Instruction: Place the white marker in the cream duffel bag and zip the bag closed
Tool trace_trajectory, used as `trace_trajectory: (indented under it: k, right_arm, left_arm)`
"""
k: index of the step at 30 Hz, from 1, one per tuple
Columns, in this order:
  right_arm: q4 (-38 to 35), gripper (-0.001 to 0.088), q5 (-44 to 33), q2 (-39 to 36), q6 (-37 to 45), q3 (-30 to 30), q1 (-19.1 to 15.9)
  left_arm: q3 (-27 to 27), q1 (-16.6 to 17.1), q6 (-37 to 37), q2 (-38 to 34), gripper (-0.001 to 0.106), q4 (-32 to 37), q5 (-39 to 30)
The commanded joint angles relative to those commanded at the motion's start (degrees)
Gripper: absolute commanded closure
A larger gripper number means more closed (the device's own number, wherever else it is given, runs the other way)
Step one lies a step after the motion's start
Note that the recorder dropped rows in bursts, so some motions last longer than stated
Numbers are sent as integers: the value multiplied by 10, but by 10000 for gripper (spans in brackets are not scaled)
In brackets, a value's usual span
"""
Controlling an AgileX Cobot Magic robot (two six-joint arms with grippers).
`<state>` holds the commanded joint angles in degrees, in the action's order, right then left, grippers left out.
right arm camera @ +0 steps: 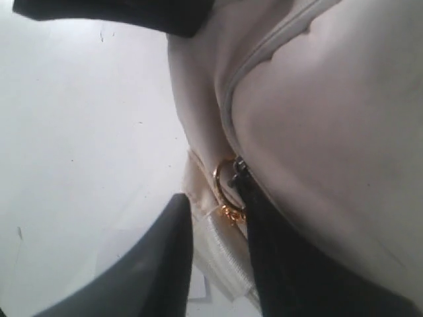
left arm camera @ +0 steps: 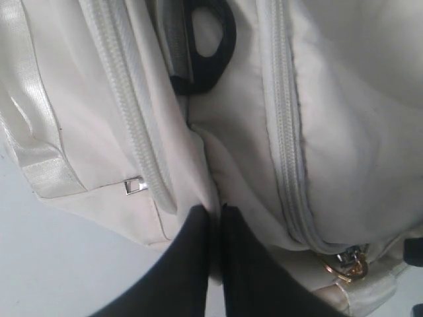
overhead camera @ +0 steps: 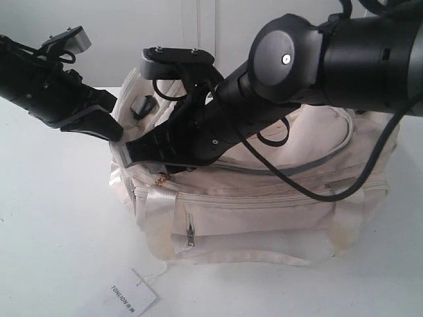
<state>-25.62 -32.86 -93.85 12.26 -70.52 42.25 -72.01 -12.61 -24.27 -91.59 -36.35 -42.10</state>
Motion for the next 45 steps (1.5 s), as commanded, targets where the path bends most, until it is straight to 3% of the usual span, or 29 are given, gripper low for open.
trace_trajectory:
  k: [23,25,31,45]
  right_arm:
    - [-13,547,46,-52,0,0,0]
    - [-11,594,43,-56,0,0,0]
    - [-3,871,43,-48,0,0,0]
    - [-4,868,22,-5,-13,0,0]
  left_arm:
    - [0,0,0,0,1053,0,-1]
    - [0,0,0,0,1053,0,-1]
    - [0,0,0,0,1053,0,-3]
    - [0,0,0,0,1053,0,-8]
